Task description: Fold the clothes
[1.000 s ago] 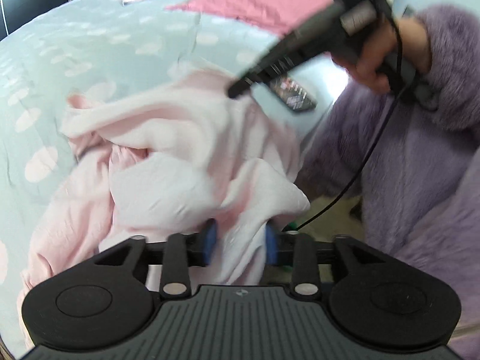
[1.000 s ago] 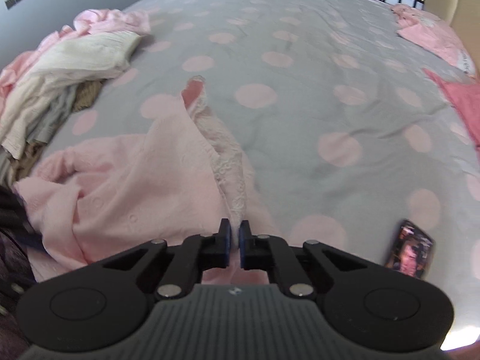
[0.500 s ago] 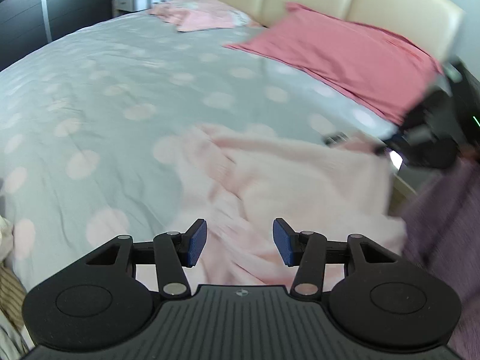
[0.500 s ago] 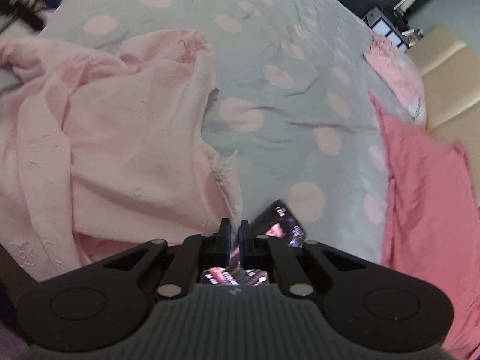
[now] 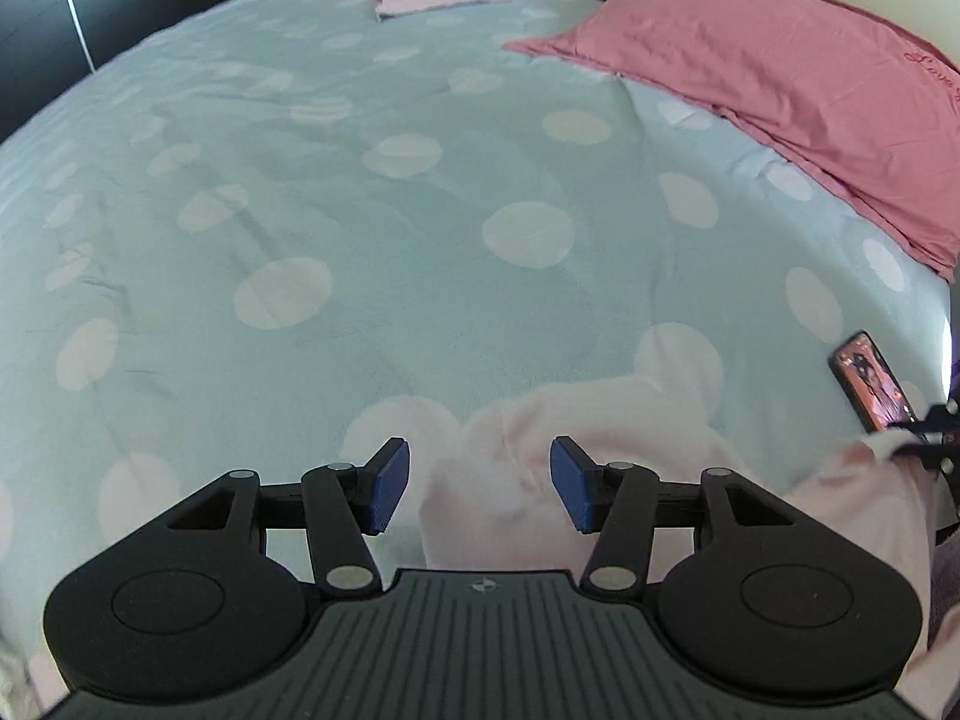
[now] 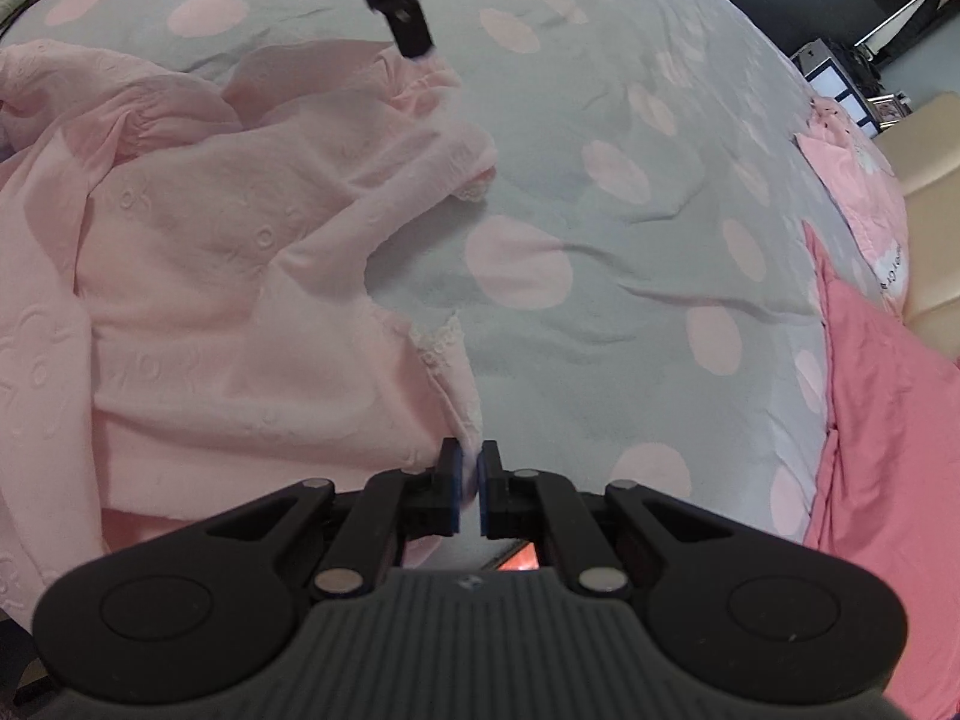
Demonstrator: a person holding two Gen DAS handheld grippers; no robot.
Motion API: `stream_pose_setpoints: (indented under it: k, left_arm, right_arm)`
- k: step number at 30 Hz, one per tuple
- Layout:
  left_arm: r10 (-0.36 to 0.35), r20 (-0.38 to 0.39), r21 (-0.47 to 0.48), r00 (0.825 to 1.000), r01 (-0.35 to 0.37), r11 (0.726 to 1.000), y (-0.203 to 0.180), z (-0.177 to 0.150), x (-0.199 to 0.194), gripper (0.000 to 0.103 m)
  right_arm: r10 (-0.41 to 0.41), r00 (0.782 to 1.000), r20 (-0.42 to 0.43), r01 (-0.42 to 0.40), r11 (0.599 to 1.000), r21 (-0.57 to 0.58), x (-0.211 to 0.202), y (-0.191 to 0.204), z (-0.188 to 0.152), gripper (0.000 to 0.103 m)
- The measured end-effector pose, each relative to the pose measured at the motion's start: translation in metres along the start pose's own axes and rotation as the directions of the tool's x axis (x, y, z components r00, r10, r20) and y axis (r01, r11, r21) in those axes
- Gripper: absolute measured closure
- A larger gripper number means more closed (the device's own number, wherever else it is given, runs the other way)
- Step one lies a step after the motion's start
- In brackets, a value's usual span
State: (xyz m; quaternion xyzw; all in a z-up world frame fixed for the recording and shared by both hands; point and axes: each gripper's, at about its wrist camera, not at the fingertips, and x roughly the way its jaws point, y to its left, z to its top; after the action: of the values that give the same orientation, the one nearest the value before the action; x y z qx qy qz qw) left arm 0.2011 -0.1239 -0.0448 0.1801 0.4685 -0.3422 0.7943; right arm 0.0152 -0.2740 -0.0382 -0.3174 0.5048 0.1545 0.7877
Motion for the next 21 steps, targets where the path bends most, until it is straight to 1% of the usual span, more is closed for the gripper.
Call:
stream_pose_setpoints:
  k: [4,6,7,8,9,10,11,12,14,17,19,21]
  left_arm:
    - [-0.051,-0.049,0.018,0.997,0.052,0.998,0.009,0.006,0.036,0.053]
    - [-0.078,-0.069,0.022,0.995,0.08,0.997,0.012,0.005,0.048,0.056]
    - [-0.097,-0.075,0.013,0.992,0.099,0.995,0.014,0.003,0.051,0.065]
    - [-0.117,-0.081,0.005,0.99,0.117,0.993,0.016,0.001,0.054,0.071]
    - [-0.133,-0.083,-0.004,0.988,0.133,0.991,0.017,-0.001,0.056,0.084]
    - [-0.142,-0.076,-0.01,0.987,0.141,0.99,0.018,-0.003,0.055,0.091]
    - [-0.148,-0.066,-0.016,0.987,0.147,0.989,0.019,-0.004,0.052,0.094]
    - [-0.15,-0.053,-0.021,0.987,0.149,0.989,0.02,-0.004,0.047,0.101]
    - [-0.135,-0.013,-0.027,0.991,0.135,0.991,0.021,-0.003,0.03,0.101]
    - [-0.062,0.067,-0.044,0.996,0.065,0.997,0.031,-0.002,-0.015,0.102]
    - [-0.011,0.129,-0.064,0.992,0.019,0.998,0.039,-0.002,-0.052,0.102]
    - [0.046,0.202,-0.094,0.978,-0.027,0.995,0.048,-0.003,-0.095,0.102]
  right_arm:
    - [0.049,0.999,-0.01,-0.049,0.998,0.025,0.007,-0.007,-0.002,0.097]
    - [0.069,0.998,-0.013,-0.068,0.997,0.038,0.01,-0.011,-0.004,0.097]
    - [0.076,0.997,-0.013,-0.075,0.996,0.045,0.01,-0.012,-0.006,0.097]
    - [0.081,0.997,-0.012,-0.081,0.995,0.054,0.011,-0.013,-0.007,0.097]
    - [0.086,0.996,-0.01,-0.086,0.994,0.064,0.011,-0.015,-0.008,0.097]
    - [0.092,0.996,-0.011,-0.091,0.993,0.074,0.012,-0.017,-0.01,0.097]
    - [0.096,0.995,-0.01,-0.095,0.992,0.082,0.013,-0.018,-0.01,0.097]
    - [0.091,0.996,-0.002,-0.09,0.992,0.092,0.011,-0.019,-0.01,0.097]
    - [0.075,0.997,0.018,-0.077,0.991,0.113,0.005,-0.022,-0.008,0.097]
    - [0.05,0.998,0.048,-0.057,0.988,0.144,-0.005,-0.025,-0.006,0.097]
    - [-0.007,0.996,0.091,-0.006,0.989,0.151,-0.019,-0.026,-0.001,0.097]
    - [-0.071,0.987,0.141,0.048,0.987,0.156,-0.036,-0.026,0.004,0.097]
